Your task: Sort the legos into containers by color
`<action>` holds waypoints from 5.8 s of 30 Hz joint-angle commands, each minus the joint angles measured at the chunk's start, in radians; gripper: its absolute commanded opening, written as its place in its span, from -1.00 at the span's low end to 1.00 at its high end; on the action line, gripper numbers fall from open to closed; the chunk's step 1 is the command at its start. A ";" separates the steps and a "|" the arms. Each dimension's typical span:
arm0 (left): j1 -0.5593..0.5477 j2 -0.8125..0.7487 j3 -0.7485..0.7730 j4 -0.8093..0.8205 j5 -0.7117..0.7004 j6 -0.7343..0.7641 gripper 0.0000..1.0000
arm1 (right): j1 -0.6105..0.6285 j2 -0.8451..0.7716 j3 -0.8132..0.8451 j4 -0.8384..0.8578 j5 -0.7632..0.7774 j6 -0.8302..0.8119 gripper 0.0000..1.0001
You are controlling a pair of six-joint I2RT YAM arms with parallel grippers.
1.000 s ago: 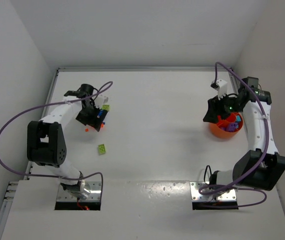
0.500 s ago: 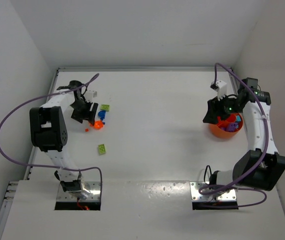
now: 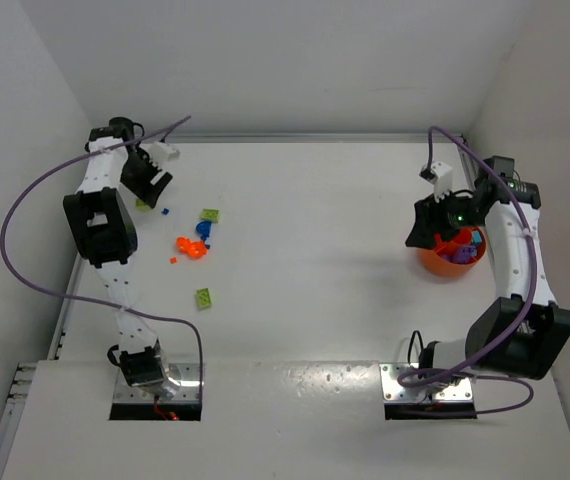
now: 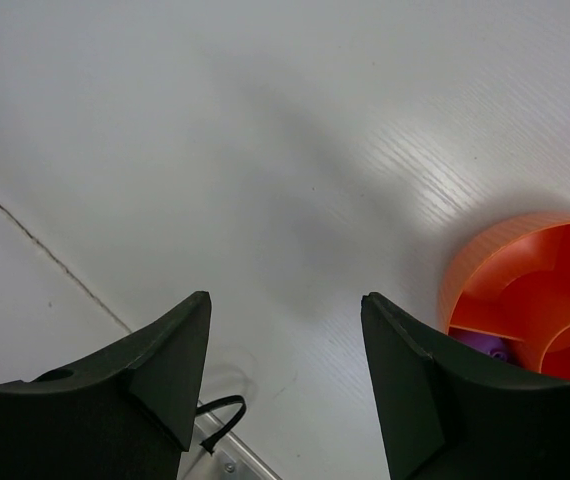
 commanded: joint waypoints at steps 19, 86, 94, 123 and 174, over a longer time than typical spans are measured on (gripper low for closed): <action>0.055 0.137 0.005 0.038 -0.042 0.560 0.57 | 0.031 0.079 0.066 -0.029 -0.004 0.020 0.24; -1.022 -0.562 -0.556 0.452 0.340 -0.364 -0.62 | 0.434 0.236 -0.244 0.802 -0.626 1.287 0.34; -1.031 -0.542 -0.538 0.452 0.329 -0.364 -0.64 | 0.443 0.236 -0.255 0.793 -0.584 1.278 -0.05; -0.791 -0.739 -0.659 0.370 0.302 -0.445 1.00 | 0.124 0.300 0.299 0.023 0.217 0.428 -1.00; -0.564 -0.694 -0.762 0.546 0.412 -0.707 1.00 | -0.115 0.825 0.794 -0.266 0.499 0.315 -0.28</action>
